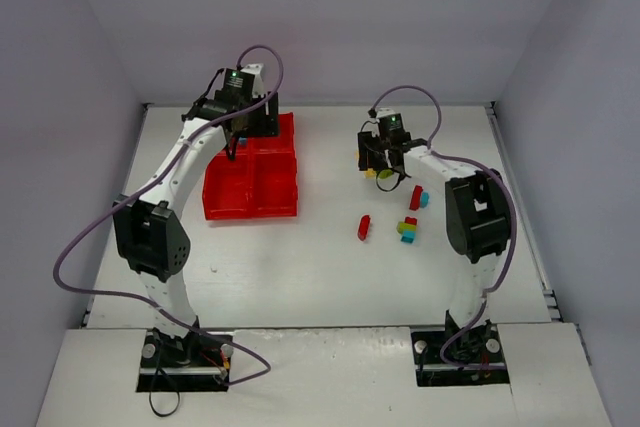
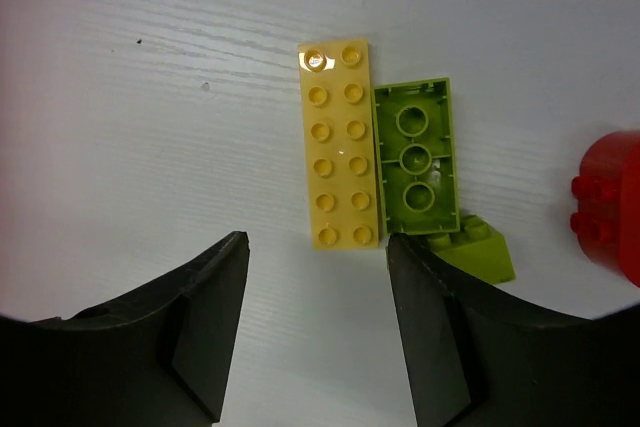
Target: Sort the legos into containers by color
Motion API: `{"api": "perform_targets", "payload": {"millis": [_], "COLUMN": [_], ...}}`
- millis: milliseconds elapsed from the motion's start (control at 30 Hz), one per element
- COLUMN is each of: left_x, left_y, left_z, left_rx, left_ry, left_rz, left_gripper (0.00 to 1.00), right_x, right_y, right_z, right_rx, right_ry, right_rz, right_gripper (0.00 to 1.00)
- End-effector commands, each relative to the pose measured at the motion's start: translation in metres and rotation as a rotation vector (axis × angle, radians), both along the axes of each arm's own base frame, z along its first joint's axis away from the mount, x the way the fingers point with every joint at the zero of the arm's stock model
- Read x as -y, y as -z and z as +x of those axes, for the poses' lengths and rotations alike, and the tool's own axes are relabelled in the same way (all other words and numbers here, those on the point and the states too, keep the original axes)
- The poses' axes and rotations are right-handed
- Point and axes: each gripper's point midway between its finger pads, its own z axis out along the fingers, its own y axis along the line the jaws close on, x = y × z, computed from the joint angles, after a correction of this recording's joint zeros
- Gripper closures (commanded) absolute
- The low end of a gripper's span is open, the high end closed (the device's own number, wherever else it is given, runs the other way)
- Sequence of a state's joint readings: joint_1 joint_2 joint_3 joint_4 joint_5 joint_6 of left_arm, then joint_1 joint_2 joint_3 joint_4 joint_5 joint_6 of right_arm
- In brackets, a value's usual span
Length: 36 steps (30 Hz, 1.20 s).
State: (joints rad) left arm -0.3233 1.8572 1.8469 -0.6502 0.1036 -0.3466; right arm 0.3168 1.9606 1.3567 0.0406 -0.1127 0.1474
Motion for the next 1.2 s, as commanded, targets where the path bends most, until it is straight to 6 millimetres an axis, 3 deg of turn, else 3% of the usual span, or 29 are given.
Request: {"api": "perform_targets", "payload": {"millis": [0, 333, 667, 933, 1167], "left_x": [-0.005, -0.007, -0.006, -0.005, 0.004], "left_y": [-0.03, -0.024, -0.019, -0.019, -0.023], "left_z": [-0.006, -0.012, -0.01, -0.01, -0.011], "left_rx": [0.071, 0.058, 0.046, 0.045, 0.045], "left_ry": [-0.015, -0.012, -0.006, -0.001, 0.021], "left_rz": [-0.023, -0.012, -0.01, -0.014, -0.059], "left_gripper": [0.37, 0.37, 0.37, 0.37, 0.37], "right_x": [-0.013, -0.009, 0.008, 0.005, 0.002], "right_y": [-0.017, 0.022, 0.033, 0.049, 0.047], "right_z": [0.02, 0.026, 0.02, 0.012, 0.009], "right_rx": [0.063, -0.011, -0.024, -0.059, -0.055], "right_ry": [-0.013, 0.039, 0.085, 0.055, 0.04], "right_rz": [0.012, -0.033, -0.109, -0.12, -0.126], "right_gripper": [0.46, 0.48, 0.46, 0.48, 0.9]}}
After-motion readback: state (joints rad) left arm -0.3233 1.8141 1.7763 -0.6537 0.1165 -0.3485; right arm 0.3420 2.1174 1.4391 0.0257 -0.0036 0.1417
